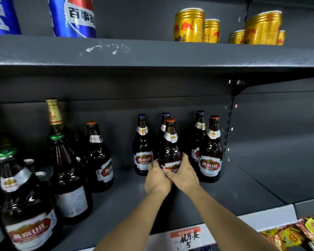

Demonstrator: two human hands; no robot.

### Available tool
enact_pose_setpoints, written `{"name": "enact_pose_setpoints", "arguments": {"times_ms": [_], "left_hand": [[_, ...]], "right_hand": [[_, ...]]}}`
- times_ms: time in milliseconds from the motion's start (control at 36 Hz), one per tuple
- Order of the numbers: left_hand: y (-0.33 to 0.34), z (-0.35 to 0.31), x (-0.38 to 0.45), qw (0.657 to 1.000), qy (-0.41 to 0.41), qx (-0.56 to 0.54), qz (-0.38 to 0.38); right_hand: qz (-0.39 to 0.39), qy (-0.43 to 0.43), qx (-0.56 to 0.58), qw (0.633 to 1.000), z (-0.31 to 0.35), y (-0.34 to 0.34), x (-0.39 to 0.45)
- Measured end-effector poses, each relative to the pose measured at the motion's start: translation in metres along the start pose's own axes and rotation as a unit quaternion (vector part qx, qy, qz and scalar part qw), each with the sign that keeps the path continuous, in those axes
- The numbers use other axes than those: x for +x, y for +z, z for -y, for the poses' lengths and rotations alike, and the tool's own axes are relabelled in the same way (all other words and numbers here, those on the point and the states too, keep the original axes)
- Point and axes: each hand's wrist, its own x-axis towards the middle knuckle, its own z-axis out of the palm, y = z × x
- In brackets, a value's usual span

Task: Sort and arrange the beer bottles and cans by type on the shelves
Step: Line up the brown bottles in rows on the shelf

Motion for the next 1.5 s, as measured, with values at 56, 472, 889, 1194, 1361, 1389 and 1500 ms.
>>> {"name": "enact_pose_setpoints", "arguments": {"times_ms": [56, 472, 889, 1194, 1361, 1389, 1500], "left_hand": [[-0.002, 0.006, 0.001, 0.999, 0.025, -0.009, 0.025], [0.006, 0.016, 0.003, 0.995, 0.076, -0.071, 0.002], [0.006, 0.019, 0.011, 0.994, 0.077, -0.073, 0.040], [0.007, 0.019, 0.009, 0.993, 0.073, -0.079, 0.041], [0.005, 0.015, 0.008, 0.995, 0.056, -0.069, 0.041], [0.005, 0.013, 0.006, 0.996, 0.055, -0.063, 0.042], [0.000, 0.009, -0.007, 0.998, 0.041, -0.023, 0.040]], "right_hand": [[-0.001, 0.004, 0.007, 1.000, -0.003, 0.001, 0.000], [0.000, -0.005, 0.059, 0.998, -0.015, 0.007, 0.006], [-0.224, 0.093, -0.074, 0.967, -0.046, -0.061, 0.024], [-0.114, 0.072, 0.011, 0.991, -0.058, -0.080, 0.031], [-0.073, 0.060, 0.029, 0.995, -0.065, -0.085, 0.038], [-0.073, 0.057, 0.036, 0.995, -0.066, -0.084, 0.039], [-0.125, 0.044, -0.011, 0.991, -0.067, -0.072, 0.031]]}}
